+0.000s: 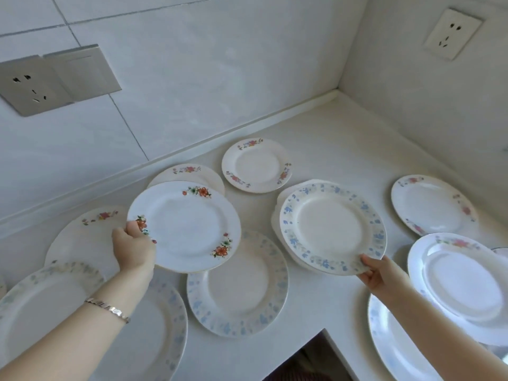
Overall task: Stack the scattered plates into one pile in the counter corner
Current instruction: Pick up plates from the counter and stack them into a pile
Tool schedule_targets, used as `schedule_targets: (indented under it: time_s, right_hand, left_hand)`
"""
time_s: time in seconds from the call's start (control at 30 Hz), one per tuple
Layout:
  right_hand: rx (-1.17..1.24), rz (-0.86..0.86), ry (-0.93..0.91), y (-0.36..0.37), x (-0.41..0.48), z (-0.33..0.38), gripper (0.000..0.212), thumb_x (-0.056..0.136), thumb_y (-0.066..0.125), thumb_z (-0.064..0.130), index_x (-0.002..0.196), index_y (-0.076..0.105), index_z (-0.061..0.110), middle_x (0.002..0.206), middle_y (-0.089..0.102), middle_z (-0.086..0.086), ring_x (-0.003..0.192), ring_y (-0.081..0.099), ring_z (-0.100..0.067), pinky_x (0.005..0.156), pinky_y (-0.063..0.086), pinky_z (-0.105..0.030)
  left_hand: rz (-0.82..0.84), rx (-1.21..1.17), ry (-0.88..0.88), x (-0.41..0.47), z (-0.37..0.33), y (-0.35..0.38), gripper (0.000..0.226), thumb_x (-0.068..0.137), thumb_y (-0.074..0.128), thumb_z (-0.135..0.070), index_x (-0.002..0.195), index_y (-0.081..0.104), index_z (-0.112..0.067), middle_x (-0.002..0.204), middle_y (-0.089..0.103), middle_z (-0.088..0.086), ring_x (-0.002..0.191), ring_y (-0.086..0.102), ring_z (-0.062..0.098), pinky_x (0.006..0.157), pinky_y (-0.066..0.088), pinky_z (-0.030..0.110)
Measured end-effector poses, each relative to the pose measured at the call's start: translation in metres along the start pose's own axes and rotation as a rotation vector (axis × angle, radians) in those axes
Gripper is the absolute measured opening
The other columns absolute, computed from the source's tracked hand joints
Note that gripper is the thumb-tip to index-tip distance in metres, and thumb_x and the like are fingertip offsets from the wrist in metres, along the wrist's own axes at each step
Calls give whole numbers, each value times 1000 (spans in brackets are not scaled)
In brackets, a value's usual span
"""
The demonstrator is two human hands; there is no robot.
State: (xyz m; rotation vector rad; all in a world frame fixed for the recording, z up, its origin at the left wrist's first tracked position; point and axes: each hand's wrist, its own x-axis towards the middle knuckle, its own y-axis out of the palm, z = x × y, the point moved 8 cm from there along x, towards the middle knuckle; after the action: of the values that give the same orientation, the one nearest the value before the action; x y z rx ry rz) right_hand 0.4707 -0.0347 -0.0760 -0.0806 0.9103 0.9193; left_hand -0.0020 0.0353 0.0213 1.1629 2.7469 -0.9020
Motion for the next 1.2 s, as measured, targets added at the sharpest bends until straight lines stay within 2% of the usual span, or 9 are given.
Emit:
schedule_targets:
  time_s: [0.17, 0.33, 0.47, 0.6, 0.73, 0.87, 1.0, 1.13, 1.2]
  right_hand:
    - [-25, -33, 15, -29, 22, 17, 25, 87, 44, -13, 87, 59, 7, 54, 71, -1, 47, 68, -14, 44, 55, -24]
    - [-79, -46, 54, -34, 41, 23, 22, 85, 48, -14, 87, 59, 5, 55, 70, -5, 43, 67, -16, 43, 55, -26]
    - [-121, -47, 62, -35, 54, 22, 22, 85, 50, -12, 94, 60, 5, 83, 62, -12, 62, 66, -24, 49, 58, -29]
    - [-205, -71, 24, -36, 65, 22, 30, 86, 51, -9, 111, 56, 5, 88, 60, -11, 76, 59, -25, 62, 58, -34]
    - [-479, -126, -8, -31, 65, 30, 15, 87, 52, 1, 101, 56, -1, 78, 59, -10, 74, 63, -28, 52, 58, -29]
    - [-917, -138, 94, -34, 61, 34, 24, 86, 55, 25, 76, 56, 3, 60, 65, -14, 30, 58, -15, 32, 44, -16]
    - [-1094, -162, 76, -36, 70, 39, 33, 84, 60, 35, 73, 57, 4, 55, 64, -7, 30, 56, -11, 40, 49, -18]
    - [-1275, -143, 59, -27, 76, 47, 36, 82, 59, 45, 73, 54, 11, 60, 64, -4, 45, 61, -16, 64, 56, -28]
    - [-1362, -127, 68, -23, 74, 50, 37, 82, 57, 50, 75, 52, 14, 62, 64, -3, 46, 60, -15, 59, 55, -26]
  left_hand:
    - [-83, -76, -41, -50, -11, 34, 19, 99, 29, -23, 95, 39, -8, 114, 56, 27, 111, 54, 40, 92, 42, 44]
    - [-101, -168, -46, -82, -18, 69, 26, 98, 32, -22, 99, 51, -4, 115, 59, 29, 99, 59, 36, 88, 47, 45]
    - [-76, -172, -60, -88, -20, 93, 30, 97, 34, -25, 78, 47, -6, 95, 54, 15, 88, 53, 25, 75, 44, 37]
    - [-11, -119, -16, -94, -38, 114, 39, 99, 32, -24, 60, 31, -15, 67, 42, 2, 84, 44, 20, 71, 34, 26]
    - [52, -97, 11, -86, -47, 137, 38, 98, 31, -24, 61, 32, -16, 65, 41, -2, 83, 46, 20, 72, 37, 29]
    - [98, -90, 34, -82, -52, 153, 38, 98, 32, -24, 61, 30, -16, 65, 39, -1, 81, 44, 20, 71, 36, 28]
    - [117, -80, 51, -81, -56, 161, 38, 98, 33, -23, 60, 28, -15, 63, 36, 0, 80, 41, 19, 69, 33, 29]
    - [116, -89, 49, -77, -50, 167, 39, 98, 33, -24, 60, 29, -15, 64, 37, 0, 79, 42, 20, 69, 34, 30]
    - [106, -89, 46, -75, -47, 168, 39, 98, 33, -25, 60, 29, -15, 64, 38, 0, 79, 43, 20, 69, 33, 29]
